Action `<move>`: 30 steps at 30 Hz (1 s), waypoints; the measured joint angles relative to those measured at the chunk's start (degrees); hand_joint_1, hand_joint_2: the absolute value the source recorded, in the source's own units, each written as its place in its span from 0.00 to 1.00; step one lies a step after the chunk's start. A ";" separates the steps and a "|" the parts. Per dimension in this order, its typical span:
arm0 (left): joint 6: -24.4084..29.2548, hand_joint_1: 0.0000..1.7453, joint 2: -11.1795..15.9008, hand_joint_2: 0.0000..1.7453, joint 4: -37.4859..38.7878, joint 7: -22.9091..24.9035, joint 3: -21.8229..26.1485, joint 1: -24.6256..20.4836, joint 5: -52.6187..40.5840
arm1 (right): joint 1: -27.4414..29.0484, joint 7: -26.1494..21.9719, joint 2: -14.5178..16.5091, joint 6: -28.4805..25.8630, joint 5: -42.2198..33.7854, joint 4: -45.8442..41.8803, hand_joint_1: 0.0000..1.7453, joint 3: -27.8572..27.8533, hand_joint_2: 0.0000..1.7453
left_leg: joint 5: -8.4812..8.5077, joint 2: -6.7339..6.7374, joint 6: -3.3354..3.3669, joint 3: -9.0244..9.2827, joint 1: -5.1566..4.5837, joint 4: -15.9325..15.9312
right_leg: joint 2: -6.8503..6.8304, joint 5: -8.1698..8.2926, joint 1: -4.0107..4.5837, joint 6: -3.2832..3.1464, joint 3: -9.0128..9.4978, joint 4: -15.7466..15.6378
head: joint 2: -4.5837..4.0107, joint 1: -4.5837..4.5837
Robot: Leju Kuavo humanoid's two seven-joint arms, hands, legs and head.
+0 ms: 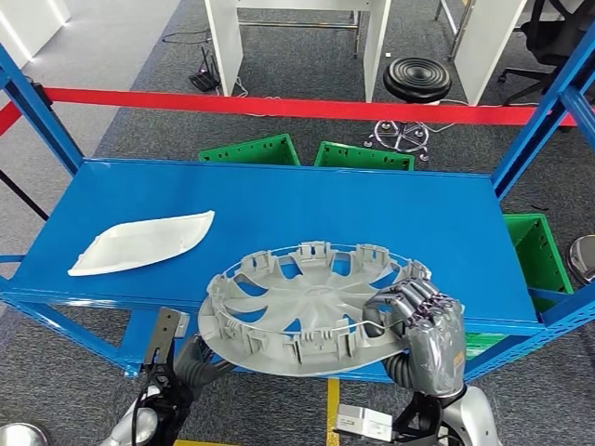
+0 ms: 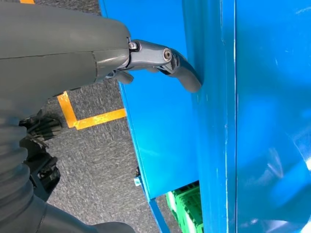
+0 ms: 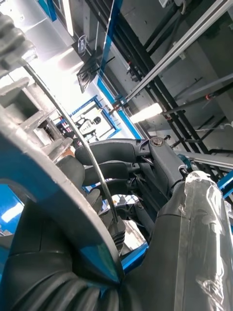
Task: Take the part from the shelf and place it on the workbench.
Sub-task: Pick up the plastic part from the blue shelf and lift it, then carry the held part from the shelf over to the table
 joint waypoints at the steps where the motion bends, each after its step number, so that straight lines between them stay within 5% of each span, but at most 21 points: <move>1: -0.06 0.00 0.00 1.00 0.00 0.00 0.01 0.00 -0.10 | 0.00 -0.19 0.00 -0.03 -0.15 -0.01 0.77 -0.07 1.00 | 0.00 0.00 0.00 0.00 0.00 0.00 | 0.00 0.00 0.00 0.00 0.00 0.00 | 0.00 0.00; 15: -0.46 0.00 -0.26 1.00 0.00 -0.26 0.89 0.10 -0.71 | 0.61 -6.77 0.00 5.65 -17.82 -0.59 0.77 -1.59 1.00 | -0.16 -0.01 0.24 -0.03 -0.27 0.05 | 0.00 0.01 -0.31 0.16 0.03 -0.07 | 0.00 -0.02; 23: -0.50 0.00 -0.42 1.00 -0.01 -0.15 1.39 0.24 -1.20 | 0.68 -7.62 0.00 7.25 -18.68 -1.32 0.77 -2.34 1.00 | 0.03 0.14 1.53 0.22 -0.47 -0.35 | -0.01 -0.64 -0.78 1.43 -0.02 0.14 | 0.00 0.00; 25: -0.60 0.00 -0.50 1.00 -0.02 -0.07 1.41 0.24 -1.23 | 0.64 -7.76 0.00 7.41 -18.76 -1.44 0.77 -2.41 1.00 | 0.45 0.29 1.83 0.39 -0.05 -0.88 | -0.09 -3.48 -0.65 1.68 -1.69 4.09 | 0.00 0.13; 28: -0.72 0.00 -0.55 1.00 -0.01 0.02 1.44 0.25 -1.32 | 0.73 -7.86 0.00 7.68 -19.03 -1.44 0.77 -2.46 1.00 | 0.53 0.32 1.85 0.22 0.09 -0.89 | -0.13 -8.21 -0.66 1.94 -5.88 14.18 | 0.00 0.20; 30: -0.82 0.00 -0.55 1.00 0.00 0.08 1.46 0.27 -1.42 | 0.75 -7.93 0.00 7.78 -19.16 -1.43 0.77 -2.53 1.00 | 0.67 0.32 1.67 0.12 0.19 -0.86 | -0.14 -6.97 -0.70 2.05 -5.54 14.18 | 0.00 0.19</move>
